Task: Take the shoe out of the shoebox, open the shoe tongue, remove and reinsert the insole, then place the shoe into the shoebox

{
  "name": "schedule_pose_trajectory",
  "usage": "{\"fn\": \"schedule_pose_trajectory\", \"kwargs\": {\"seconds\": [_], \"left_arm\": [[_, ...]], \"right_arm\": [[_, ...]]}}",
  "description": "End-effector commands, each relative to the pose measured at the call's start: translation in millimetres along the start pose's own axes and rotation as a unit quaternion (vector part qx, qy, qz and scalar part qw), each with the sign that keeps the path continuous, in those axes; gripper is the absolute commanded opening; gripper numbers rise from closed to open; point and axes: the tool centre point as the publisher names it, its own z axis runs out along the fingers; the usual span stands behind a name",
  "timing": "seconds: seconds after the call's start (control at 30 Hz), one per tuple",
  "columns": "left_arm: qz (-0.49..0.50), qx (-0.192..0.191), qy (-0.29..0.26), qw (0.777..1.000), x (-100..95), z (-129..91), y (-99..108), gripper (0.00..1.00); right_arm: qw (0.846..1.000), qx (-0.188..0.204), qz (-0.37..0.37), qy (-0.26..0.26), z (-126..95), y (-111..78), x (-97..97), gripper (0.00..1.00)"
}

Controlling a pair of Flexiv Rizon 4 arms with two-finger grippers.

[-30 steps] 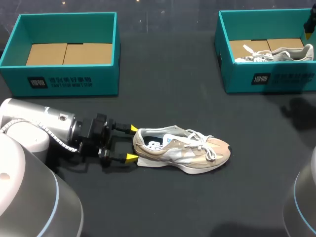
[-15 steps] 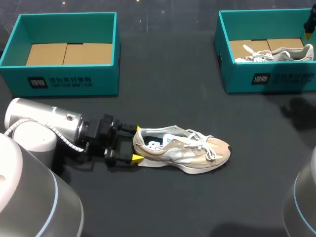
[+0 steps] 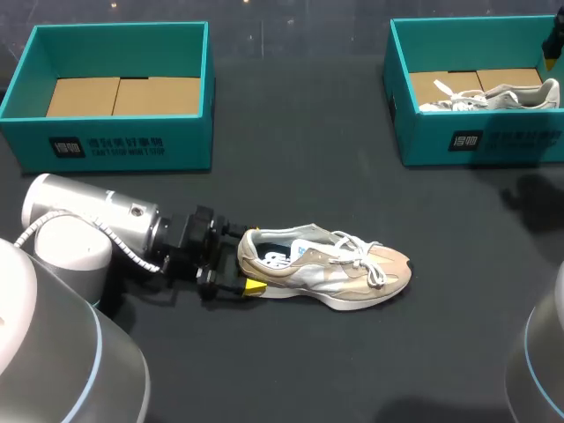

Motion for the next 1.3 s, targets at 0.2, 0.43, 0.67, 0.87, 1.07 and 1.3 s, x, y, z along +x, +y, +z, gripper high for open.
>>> {"fn": "schedule_pose_trajectory", "kwargs": {"seconds": [0.2,0.43,0.67,0.87,1.07,1.3], "left_arm": [[0.007,-0.001,0.008,1.000,-2.9,15.0,-1.0,1.00],[0.013,-0.003,0.008,1.000,-4.7,18.0,-0.7,0.00],[0.017,-0.003,-0.004,1.000,-1.9,15.2,-0.5,0.00],[0.016,-0.003,-0.026,1.000,0.4,12.6,-1.8,0.00],[0.012,-0.004,-0.032,0.999,-2.2,11.0,-0.3,0.00],[0.009,-0.006,-0.028,1.000,-3.8,10.0,0.6,0.00]], "right_arm": [[1.000,0.000,0.000,-0.001,0.4,-0.1,0.5,1.00],[1.000,0.000,0.000,-0.001,0.4,-0.1,0.5,1.00],[1.000,0.000,0.000,-0.001,0.4,-0.1,0.5,1.00],[1.000,0.000,0.000,-0.001,0.4,-0.1,0.5,1.00],[1.000,0.000,0.000,-0.001,0.4,-0.1,0.5,1.00],[1.000,0.000,0.000,-0.001,0.4,-0.1,0.5,1.00]]}}
